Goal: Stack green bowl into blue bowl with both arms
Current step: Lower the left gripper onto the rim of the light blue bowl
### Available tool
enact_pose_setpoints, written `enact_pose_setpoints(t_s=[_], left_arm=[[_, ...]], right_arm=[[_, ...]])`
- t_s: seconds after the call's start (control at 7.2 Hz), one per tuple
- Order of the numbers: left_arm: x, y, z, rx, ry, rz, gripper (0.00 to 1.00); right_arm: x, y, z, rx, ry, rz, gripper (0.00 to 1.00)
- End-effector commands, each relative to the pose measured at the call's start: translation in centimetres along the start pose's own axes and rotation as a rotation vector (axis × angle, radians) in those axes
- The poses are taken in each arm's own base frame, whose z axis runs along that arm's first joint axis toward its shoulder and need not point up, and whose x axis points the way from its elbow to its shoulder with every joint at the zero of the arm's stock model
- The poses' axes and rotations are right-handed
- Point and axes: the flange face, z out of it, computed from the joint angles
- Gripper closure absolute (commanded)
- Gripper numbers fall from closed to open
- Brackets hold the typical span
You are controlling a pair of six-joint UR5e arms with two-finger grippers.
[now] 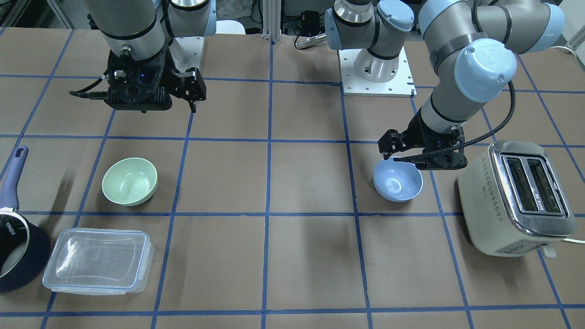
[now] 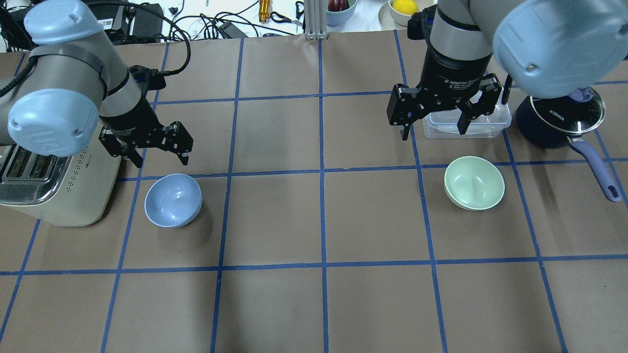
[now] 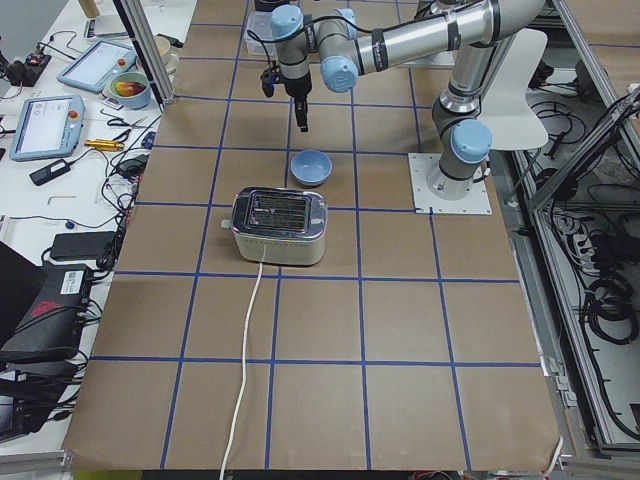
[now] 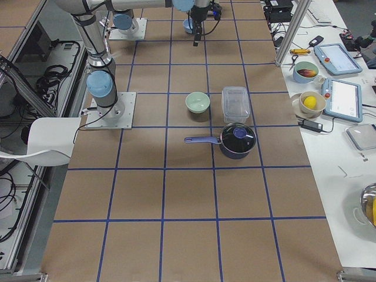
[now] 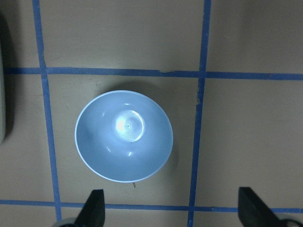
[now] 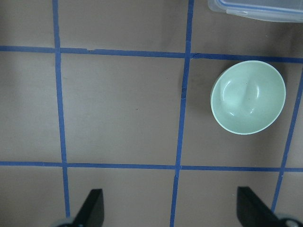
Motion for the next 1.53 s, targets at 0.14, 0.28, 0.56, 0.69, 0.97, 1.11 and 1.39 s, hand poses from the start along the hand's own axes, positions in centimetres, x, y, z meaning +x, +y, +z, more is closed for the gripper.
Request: enact_pose_setpoints(t_s=[0.14, 0.28, 0.56, 0.69, 0.97, 1.11, 1.39], left_arm=[[-2.9, 0.4, 4.4, 0.012, 0.001, 0.025, 0.00], [-3.8, 0.3, 5.5, 0.008, -0.014, 0.045, 0.00], [-5.1, -0.2, 8.1, 0.012, -0.017, 0.045, 0.00], [-5.3, -0.3, 8.9, 0.019, -0.019, 0.061, 0.00], [-6.0, -0.5, 9.8, 0.003, -0.013, 0.053, 0.00], [-6.0, -1.0, 9.5, 0.012, -0.014, 0.046, 0.00], [-4.5, -1.9, 8.6, 0.063, -0.012, -0.041, 0.00]], right_arm=[[0.0, -0.1, 0.0, 0.000, 0.000, 0.001, 0.00], [0.0, -0.3, 0.2, -0.003, 0.001, 0.001, 0.00], [0.0, -0.3, 0.2, -0.003, 0.001, 0.001, 0.00], [0.0, -0.3, 0.2, -0.003, 0.001, 0.001, 0.00], [0.0, -0.3, 0.2, -0.003, 0.001, 0.001, 0.00], [0.0, -0.3, 0.2, -0.004, 0.001, 0.001, 0.00], [0.0, -0.2, 0.2, -0.005, 0.003, 0.001, 0.00]])
